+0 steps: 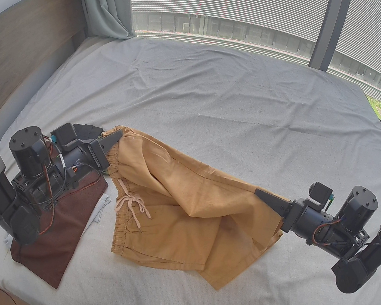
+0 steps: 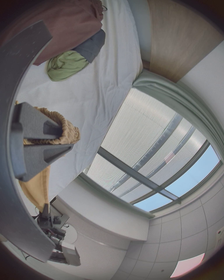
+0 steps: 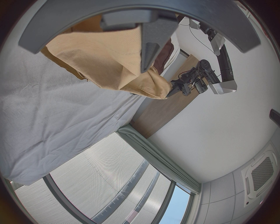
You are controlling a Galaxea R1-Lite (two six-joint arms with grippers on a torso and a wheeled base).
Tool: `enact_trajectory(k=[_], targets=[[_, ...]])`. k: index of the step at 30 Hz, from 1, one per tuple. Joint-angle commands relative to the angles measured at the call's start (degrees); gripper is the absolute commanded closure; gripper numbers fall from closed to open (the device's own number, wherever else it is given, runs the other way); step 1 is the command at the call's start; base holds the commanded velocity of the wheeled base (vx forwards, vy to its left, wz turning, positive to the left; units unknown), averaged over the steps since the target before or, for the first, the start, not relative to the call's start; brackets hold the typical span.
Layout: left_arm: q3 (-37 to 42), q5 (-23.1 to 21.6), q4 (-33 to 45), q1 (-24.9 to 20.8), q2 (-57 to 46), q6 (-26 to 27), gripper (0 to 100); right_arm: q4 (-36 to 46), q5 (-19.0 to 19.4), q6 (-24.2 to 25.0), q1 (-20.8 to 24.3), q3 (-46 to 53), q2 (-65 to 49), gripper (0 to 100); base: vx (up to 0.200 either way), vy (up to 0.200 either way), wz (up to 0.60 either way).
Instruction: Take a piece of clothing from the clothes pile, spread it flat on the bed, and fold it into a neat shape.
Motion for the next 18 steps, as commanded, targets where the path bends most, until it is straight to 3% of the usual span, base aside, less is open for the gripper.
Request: enact_trajectory(k=[1,8,18], targets=[[0.8,-3.8,-0.1,1.8,-1.3,2.2,100,0.0,0.6,-0.3,-0.3,0.0,-1.0,100,0.000,0.000,0.00],[2.4,-11.0,-0.1,4.4,-3.6,2.8,100,-0.1,6.1,-0.6,-2.4,-0.2,-2.0,100,0.000,0.000,0.00],[2.3,-14.6,0.0,6.7,-5.4,2.8,100,-0.1,6.3,-0.6,-4.0,-0.6,-3.6,100,0.000,0.000,0.00]])
